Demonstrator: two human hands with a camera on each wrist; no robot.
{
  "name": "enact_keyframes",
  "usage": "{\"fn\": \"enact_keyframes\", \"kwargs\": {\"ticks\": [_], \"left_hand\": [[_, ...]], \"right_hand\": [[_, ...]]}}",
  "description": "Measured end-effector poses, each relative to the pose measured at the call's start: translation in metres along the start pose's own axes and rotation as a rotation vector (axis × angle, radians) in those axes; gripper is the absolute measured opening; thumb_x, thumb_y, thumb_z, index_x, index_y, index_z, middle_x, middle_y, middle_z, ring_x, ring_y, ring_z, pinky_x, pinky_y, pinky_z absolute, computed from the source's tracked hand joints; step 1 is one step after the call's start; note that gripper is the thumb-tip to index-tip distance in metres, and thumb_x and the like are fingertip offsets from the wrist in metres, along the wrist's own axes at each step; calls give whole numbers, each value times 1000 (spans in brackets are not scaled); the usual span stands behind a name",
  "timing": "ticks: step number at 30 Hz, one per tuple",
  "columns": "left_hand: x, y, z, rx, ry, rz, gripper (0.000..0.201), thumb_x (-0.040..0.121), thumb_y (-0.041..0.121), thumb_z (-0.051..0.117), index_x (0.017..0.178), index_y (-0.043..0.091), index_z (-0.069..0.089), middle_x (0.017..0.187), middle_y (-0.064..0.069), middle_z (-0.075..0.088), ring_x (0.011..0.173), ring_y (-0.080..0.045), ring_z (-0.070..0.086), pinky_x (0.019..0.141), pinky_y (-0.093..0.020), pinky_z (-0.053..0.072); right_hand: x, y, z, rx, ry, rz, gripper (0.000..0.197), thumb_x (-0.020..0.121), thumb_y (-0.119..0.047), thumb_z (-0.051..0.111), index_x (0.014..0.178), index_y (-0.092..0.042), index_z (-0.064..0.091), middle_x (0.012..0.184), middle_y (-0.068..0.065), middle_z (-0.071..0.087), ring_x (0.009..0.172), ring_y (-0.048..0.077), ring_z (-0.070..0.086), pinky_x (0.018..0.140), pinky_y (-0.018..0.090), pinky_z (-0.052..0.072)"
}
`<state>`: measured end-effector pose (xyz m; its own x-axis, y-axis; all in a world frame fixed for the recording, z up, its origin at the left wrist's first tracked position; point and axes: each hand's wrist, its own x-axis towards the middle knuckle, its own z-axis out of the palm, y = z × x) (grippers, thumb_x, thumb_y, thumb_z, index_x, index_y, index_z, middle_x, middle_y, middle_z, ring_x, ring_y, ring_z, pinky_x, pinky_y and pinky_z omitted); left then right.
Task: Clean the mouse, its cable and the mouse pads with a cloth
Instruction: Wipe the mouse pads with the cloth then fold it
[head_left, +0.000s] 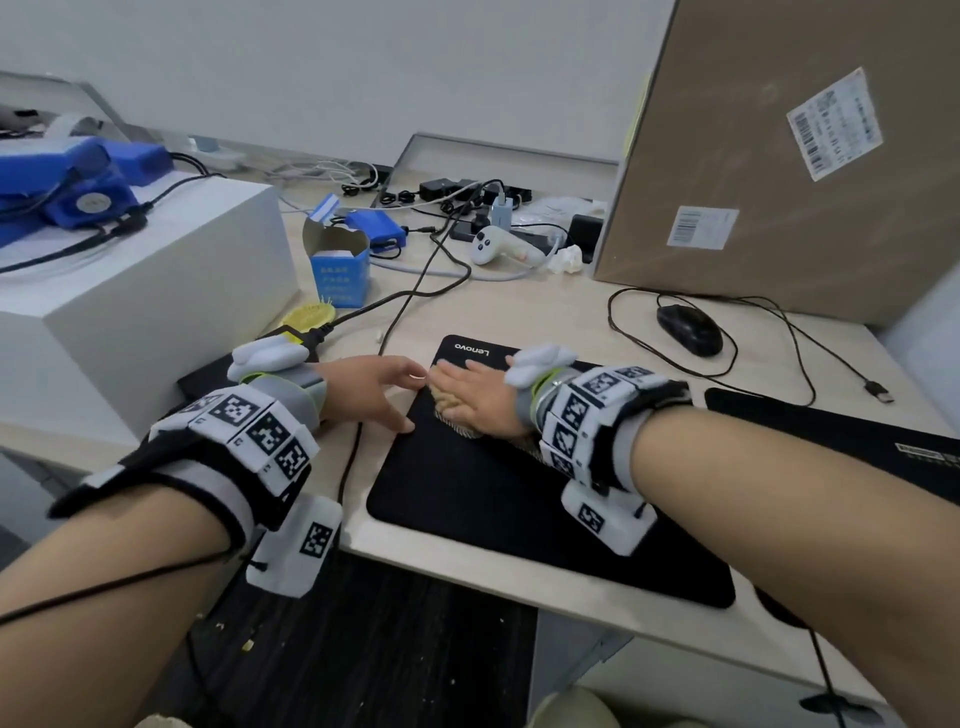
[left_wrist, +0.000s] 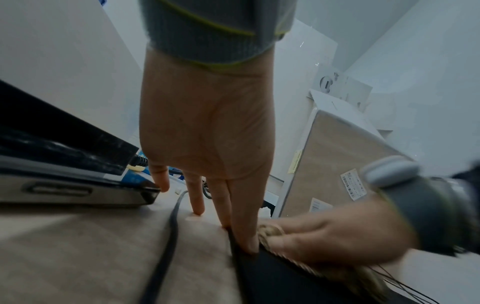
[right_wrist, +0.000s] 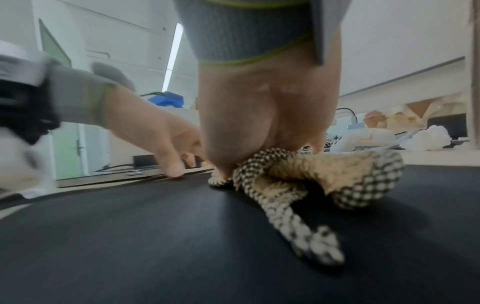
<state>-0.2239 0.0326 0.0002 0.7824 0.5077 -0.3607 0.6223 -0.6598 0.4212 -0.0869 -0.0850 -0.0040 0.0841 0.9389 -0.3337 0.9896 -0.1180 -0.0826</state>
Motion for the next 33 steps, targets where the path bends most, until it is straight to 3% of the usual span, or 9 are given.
{"fn": "enact_keyframes", "kwargs": {"ticks": [2,5,10,12,18,23,26,30,33], "left_hand": [[-1,1,0,10,6,-8,74,77,25,75,140,29,37,141,15,49,131,-12,42,110,-28,29],[1,1,1,36,19,-6,74,75,27,76,138,28,37,140,16,49,130,-12,43,110,-28,31],[1,1,1,51,13,-11,71,75,28,76,136,28,40,137,19,50,128,-10,45,110,-31,33],[1,1,0,44,12,-14,71,74,27,77,135,29,41,137,19,51,128,-10,45,111,-32,32],[-4,5,0,38,-4,-24,71,76,22,76,137,26,40,139,16,50,130,-11,44,111,-28,31],[-11,14,6,45,52,-33,69,78,16,73,139,20,40,142,10,49,130,-14,45,100,-20,31],[-15,18,10,41,85,-49,69,80,11,71,141,17,38,144,8,47,132,-16,43,103,-22,31],[-14,24,20,-29,133,-60,71,79,-2,65,143,11,37,146,-1,46,132,-20,45,106,-25,33],[-12,29,29,-173,207,-89,67,78,-7,64,140,8,42,142,-8,50,128,-25,49,105,-28,35]], "right_hand": [[29,10,-1,90,23,18,55,101,-21,36,150,-7,15,159,12,10,147,23,13,113,24,1],[62,22,-4,167,84,60,50,99,-16,42,146,-2,27,155,16,21,142,26,24,105,19,12],[68,52,7,212,99,137,57,101,-24,36,151,-11,12,160,11,4,148,29,6,119,34,3],[45,72,14,202,124,204,57,102,-27,34,151,-12,10,161,9,4,148,30,5,120,40,3],[-75,107,30,177,116,392,56,102,-25,32,150,-6,10,159,11,12,144,30,19,118,34,10],[-146,99,38,145,167,529,39,100,-22,39,135,-8,32,136,9,43,115,27,51,92,34,35],[-165,83,43,145,140,564,34,100,-18,38,131,-5,36,129,12,48,98,27,56,75,31,36],[-180,66,51,234,216,619,34,97,-19,41,128,-10,48,121,17,60,108,34,58,86,34,46],[-185,58,53,411,344,698,36,89,-3,43,121,-7,59,118,15,65,107,32,62,86,33,50]]}}
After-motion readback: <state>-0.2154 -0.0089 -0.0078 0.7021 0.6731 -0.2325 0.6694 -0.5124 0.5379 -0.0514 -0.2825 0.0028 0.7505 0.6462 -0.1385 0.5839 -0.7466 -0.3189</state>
